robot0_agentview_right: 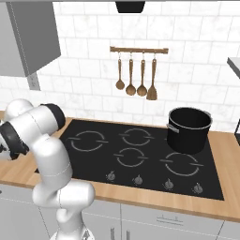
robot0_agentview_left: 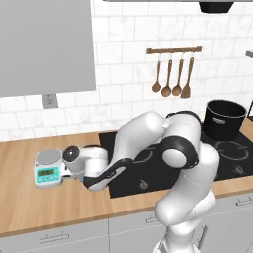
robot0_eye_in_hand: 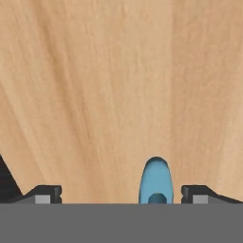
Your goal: Put the onion and lime in the pot. Retrieve the spatula and lightly stir the vegetables in the pot.
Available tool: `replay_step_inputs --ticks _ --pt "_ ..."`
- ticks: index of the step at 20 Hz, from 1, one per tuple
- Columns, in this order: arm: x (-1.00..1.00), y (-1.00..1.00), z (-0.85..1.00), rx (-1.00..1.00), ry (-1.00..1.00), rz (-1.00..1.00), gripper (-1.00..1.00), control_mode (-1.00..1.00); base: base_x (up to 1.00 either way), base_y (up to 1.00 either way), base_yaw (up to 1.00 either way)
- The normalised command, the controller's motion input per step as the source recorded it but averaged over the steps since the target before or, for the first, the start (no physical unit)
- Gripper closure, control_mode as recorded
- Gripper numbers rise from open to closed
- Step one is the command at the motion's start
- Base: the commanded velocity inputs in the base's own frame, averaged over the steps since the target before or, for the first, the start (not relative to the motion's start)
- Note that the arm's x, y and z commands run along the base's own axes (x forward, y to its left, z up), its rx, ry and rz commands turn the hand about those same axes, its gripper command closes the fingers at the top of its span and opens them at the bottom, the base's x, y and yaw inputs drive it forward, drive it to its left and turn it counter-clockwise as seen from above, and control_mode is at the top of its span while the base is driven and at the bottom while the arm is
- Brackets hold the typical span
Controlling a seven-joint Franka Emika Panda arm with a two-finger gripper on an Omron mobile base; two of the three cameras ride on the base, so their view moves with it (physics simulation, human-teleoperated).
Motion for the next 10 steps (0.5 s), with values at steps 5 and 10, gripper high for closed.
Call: replay_step_inputs --ticks 5,10 --pt "0.33 0.00 -0.11 0.08 0.00 0.00 -1.00 -1.00 0.00 0.00 0.00" --pt "0.03 0.02 -0.39 0.09 0.00 0.00 1.00 -1.00 0.00 0.00 0.00"
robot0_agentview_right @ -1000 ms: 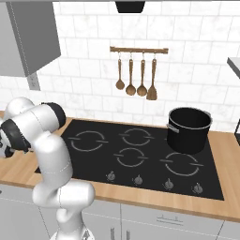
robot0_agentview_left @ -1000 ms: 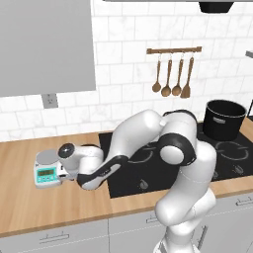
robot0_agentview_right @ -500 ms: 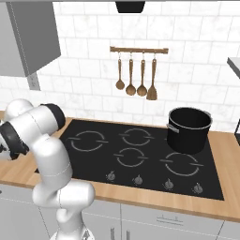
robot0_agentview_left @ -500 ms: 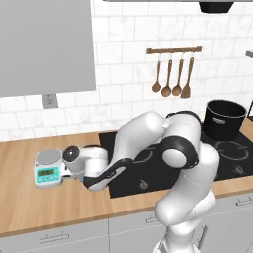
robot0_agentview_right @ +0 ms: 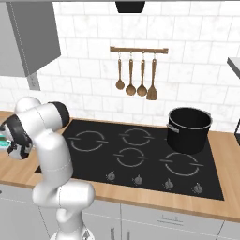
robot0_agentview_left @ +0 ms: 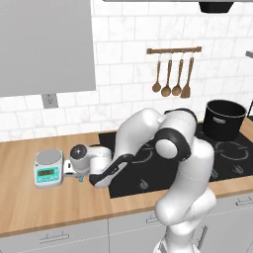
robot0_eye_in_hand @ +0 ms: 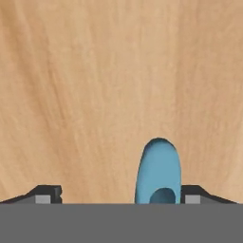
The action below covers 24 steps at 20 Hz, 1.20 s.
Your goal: Put the onion and lime in the pot. Retrieve the spatula and lightly stir the vegetables in the pot.
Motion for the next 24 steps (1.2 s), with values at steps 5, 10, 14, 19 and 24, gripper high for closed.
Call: replay_step_inputs --ticks 5,10,14,19,24 --pt "-0.01 0.02 -0.37 0.07 0.00 0.00 1.00 -1.00 0.00 0.00 0.00" --pt "-0.02 0.00 -0.02 0.00 0.00 0.00 1.00 -1.00 0.00 0.00 0.00" --pt "-0.29 -0.01 0.47 0.02 -0.02 0.00 1.00 -1.00 0.00 0.00 0.00" --pt "-0.59 -0.30 1.00 0.25 -0.02 -0.06 1.00 -1.00 0.00 0.00 0.00" --pt "-0.66 -0.73 1.00 0.48 0.14 -0.16 1.00 -1.00 0.00 0.00 0.00"
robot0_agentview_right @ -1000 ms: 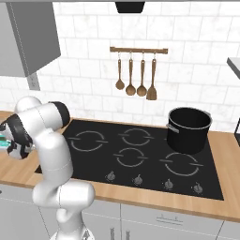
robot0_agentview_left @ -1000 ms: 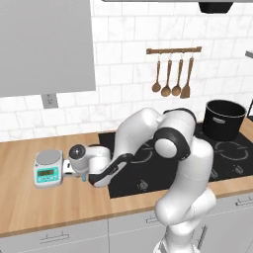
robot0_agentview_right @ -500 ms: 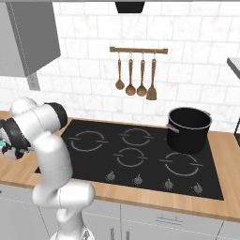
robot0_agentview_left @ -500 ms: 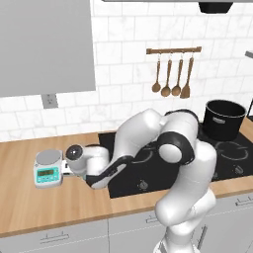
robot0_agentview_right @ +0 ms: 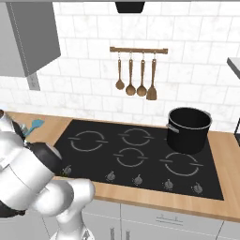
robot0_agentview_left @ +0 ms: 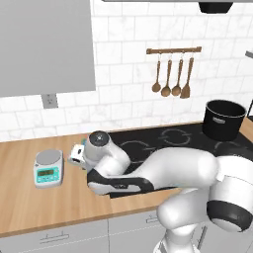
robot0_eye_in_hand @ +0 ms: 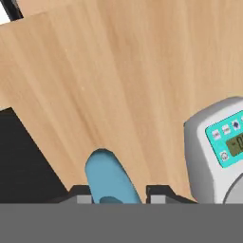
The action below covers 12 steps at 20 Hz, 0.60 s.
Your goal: Put the onion and lime in the pot. Retrieve the spatula and lightly stir the vegetables in the pot.
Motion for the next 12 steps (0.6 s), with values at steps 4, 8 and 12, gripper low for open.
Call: replay_step_inputs --ticks 4,8,12 --pt "-0.62 -0.98 1.00 0.56 0.23 -0.28 1.00 -1.00 0.00 0.00 0.00" --pt "-0.44 -0.97 1.00 0.58 0.26 -0.38 1.00 -1.00 0.00 0.00 0.00" --pt "-0.02 -0.56 1.00 0.50 0.14 -0.45 1.00 -1.00 0.00 0.00 0.00"
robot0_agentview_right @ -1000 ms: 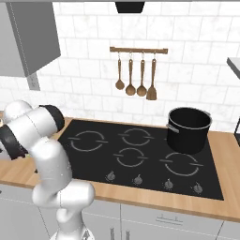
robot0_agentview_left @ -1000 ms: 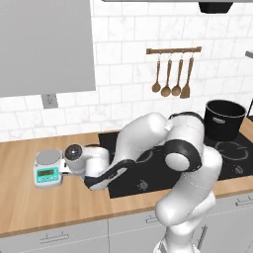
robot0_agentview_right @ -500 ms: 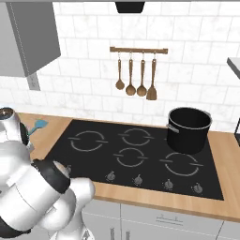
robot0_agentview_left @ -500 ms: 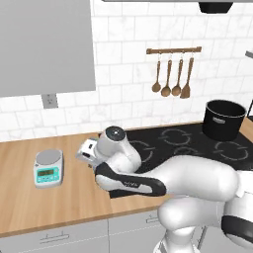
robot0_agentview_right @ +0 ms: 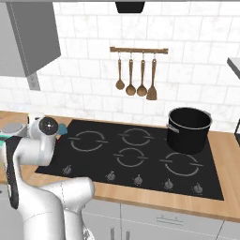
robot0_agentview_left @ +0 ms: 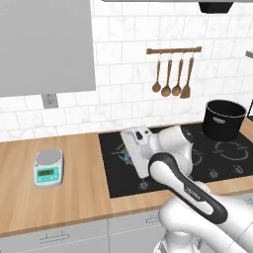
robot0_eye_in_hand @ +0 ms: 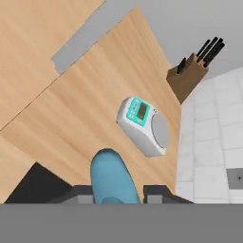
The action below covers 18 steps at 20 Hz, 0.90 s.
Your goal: Put the onion and lime in the pot. Retrieve the spatula and lightly stir the vegetables in the pot.
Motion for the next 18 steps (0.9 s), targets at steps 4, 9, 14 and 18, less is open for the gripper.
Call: replay_step_inputs --ticks 4,9,14,18 --pt "0.05 -0.24 1.00 0.40 0.09 -0.51 1.00 -1.00 0.00 0.00 0.00" --pt "0.02 -0.32 1.00 0.39 0.23 -0.53 1.00 -1.00 0.00 0.00 0.00" --pt "0.00 -0.70 1.00 0.46 0.40 -0.26 1.00 -1.00 0.00 0.00 0.00" --pt "0.00 -0.65 0.83 0.34 0.29 -0.06 1.00 -1.00 0.00 0.00 0.00"
